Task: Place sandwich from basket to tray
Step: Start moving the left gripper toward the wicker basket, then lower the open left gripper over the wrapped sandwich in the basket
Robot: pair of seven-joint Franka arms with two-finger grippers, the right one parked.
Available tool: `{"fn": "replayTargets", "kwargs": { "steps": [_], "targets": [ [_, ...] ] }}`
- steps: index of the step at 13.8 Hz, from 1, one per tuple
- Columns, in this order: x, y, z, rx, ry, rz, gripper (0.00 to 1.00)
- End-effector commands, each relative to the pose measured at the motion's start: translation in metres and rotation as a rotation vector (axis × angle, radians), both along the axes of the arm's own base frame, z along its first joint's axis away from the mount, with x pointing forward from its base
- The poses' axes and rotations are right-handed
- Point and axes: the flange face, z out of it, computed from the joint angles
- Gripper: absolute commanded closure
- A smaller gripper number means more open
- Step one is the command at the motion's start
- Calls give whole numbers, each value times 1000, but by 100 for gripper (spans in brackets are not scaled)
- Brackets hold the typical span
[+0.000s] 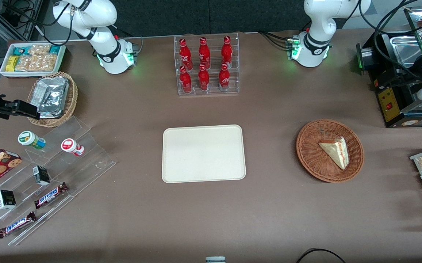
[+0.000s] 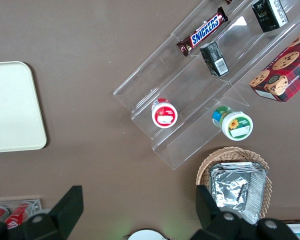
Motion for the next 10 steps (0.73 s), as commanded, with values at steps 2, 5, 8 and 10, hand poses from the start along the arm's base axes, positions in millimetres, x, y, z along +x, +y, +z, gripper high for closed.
{"fn": "replayTargets", "kwargs": {
  "steps": [2, 5, 8, 10],
  "targets": [
    [6, -3, -1, -4, 19, 25, 0],
    [28, -2, -42, 52, 70, 231, 0],
    [41, 5, -104, 94, 53, 393, 0],
    [45, 5, -151, 103, 12, 547, 0]
  ]
}}
